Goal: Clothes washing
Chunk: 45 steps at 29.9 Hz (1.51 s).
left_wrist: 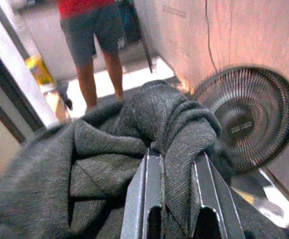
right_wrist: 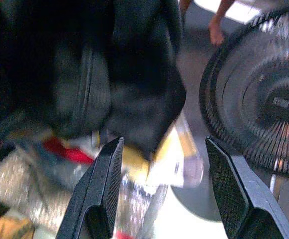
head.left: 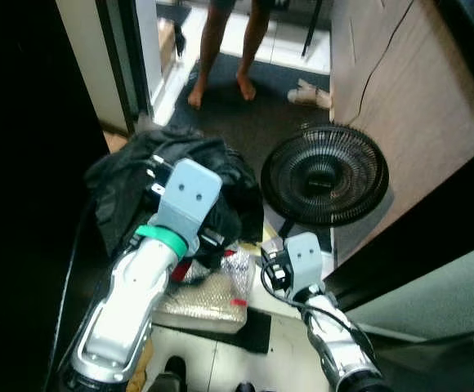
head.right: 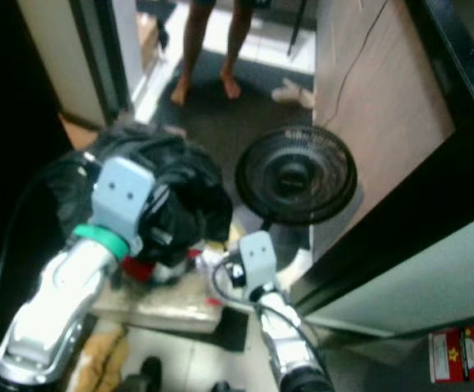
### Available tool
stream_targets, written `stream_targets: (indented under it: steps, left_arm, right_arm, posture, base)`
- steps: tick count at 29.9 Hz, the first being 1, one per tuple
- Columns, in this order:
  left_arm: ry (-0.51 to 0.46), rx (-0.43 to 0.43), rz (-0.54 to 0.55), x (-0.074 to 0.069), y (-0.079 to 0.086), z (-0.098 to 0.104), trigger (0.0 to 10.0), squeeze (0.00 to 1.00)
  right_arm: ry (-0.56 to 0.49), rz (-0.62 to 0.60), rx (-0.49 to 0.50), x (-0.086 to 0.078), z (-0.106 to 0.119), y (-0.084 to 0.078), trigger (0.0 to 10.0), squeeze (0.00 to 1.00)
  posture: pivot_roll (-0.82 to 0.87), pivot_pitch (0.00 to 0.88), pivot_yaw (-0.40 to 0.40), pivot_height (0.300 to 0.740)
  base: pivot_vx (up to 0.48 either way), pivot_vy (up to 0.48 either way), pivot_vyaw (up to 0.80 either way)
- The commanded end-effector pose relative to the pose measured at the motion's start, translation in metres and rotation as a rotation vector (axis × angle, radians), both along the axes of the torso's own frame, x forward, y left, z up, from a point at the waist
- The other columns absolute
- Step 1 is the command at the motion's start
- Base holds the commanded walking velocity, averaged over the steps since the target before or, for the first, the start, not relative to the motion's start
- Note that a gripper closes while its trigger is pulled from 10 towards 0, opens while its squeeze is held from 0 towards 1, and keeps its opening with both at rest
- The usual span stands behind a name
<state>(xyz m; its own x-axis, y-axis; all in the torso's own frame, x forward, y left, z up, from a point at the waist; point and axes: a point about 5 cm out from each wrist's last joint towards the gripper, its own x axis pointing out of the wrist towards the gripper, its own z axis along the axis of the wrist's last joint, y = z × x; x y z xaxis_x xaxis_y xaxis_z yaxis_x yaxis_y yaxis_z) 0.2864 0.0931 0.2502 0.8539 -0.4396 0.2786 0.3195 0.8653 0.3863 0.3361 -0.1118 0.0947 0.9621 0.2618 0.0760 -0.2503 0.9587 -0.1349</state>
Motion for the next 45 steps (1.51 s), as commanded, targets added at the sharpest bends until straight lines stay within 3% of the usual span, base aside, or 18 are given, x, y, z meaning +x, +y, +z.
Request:
stream_targets:
  steps: [1,2,3,5,7,11,13,17,22,25,27,29,35,37,45]
  left_arm:
    - [-0.098,-0.027,-0.066,-0.012,-0.008,0.021,10.0,0.0]
    - [-0.098,-0.027,-0.066,-0.012,-0.008,0.021,10.0,0.0]
    - [-0.084,-0.099,-0.086,-0.013,-0.009,0.029,10.0,0.0]
    - [-0.084,-0.099,-0.086,-0.013,-0.009,0.029,10.0,0.0]
    - [-0.098,-0.275,-0.159,-0.013,-0.019,0.054,10.0,0.0]
    - [-0.124,-0.318,-0.198,-0.013,-0.02,0.067,10.0,0.0]
    - [-0.115,-0.268,-0.158,-0.01,-0.01,0.059,10.0,0.0]
    - [-0.103,-0.258,-0.131,-0.009,-0.004,0.054,10.0,0.0]
    - [0.053,-0.451,-0.029,0.004,0.026,0.031,10.0,0.0]
    - [0.068,-0.485,0.005,0.008,0.033,0.028,10.0,0.0]
    - [0.047,-0.534,0.048,0.014,0.044,0.036,10.0,0.0]
    - [0.026,-0.557,0.053,0.017,0.048,0.043,10.0,0.0]
    - [-0.041,-0.524,0.061,0.021,0.052,0.056,10.0,0.0]
    - [-0.108,-0.382,0.019,0.019,0.039,0.063,10.0,0.0]
    - [-0.074,-0.46,-0.035,0.016,0.032,0.063,10.0,0.0]
  right_arm:
    - [0.007,-0.024,0.024,0.0,-0.002,-0.005,10.0,0.0]
    - [0.007,-0.024,0.024,0.0,-0.002,-0.005,10.0,0.0]
    - [-0.002,-0.028,0.029,0.003,0.001,-0.005,10.0,0.0]
    - [-0.002,-0.028,0.029,0.003,0.001,-0.005,10.0,0.0]
    - [-0.028,-0.04,0.034,0.009,0.01,-0.005,10.0,0.0]
    - [-0.08,-0.051,0.052,0.013,0.022,-0.005,10.0,0.0]
    - [-0.169,-0.067,0.087,0.015,0.043,-0.01,10.0,0.0]
    - [-0.216,-0.075,0.114,0.015,0.054,-0.013,10.0,0.0]
    - [-0.433,-0.083,0.177,0.01,0.111,-0.028,10.0,0.0]
    - [-0.485,-0.07,0.185,0.009,0.126,-0.029,10.0,0.0]
    - [-0.567,-0.052,0.198,0.007,0.151,-0.029,10.0,0.0]
    - [-0.6,-0.046,0.201,0.006,0.161,-0.029,10.0,0.0]
    - [-0.656,-0.031,0.198,0.002,0.177,-0.029,10.0,0.0]
    - [-0.68,-0.035,0.21,-0.003,0.187,-0.032,10.0,0.0]
    - [-0.667,-0.04,0.228,-0.004,0.189,-0.034,10.0,0.0]
  posture:
    - [0.11,0.072,-0.018,0.74]
    - [0.11,0.072,-0.018,0.74]
    - [0.1,0.038,-0.017,0.74]
    - [0.1,0.038,-0.017,0.74]
    - [0.09,0.0,-0.005,0.74]
    - [0.09,0.0,0.007,0.74]
    - [0.08,0.0,0.015,0.74]
    - [0.08,0.0,0.02,0.74]
    - [0.06,0.0,0.019,0.74]
    - [0.06,0.0,0.019,0.74]
    - [0.06,0.0,0.016,0.74]
    - [0.05,0.0,0.016,0.74]
    - [0.05,0.0,0.012,0.74]
    - [0.04,0.0,0.012,0.74]
    - [0.03,0.0,0.011,0.74]
  base:
    - [0.0,0.0,0.0]
    - [0.0,0.0,0.0]
    - [0.0,0.0,0.0]
    - [0.0,0.0,0.0]
    - [0.0,0.0,0.0]
    - [0.0,0.0,0.0]
    - [0.0,0.0,0.0]
    - [0.0,0.0,0.0]
    - [0.0,0.0,0.0]
    - [0.0,0.0,0.0]
    - [0.0,0.0,0.0]
    - [0.0,0.0,0.0]
    - [0.0,0.0,0.0]
    - [0.0,0.0,0.0]
    - [0.0,0.0,0.0]
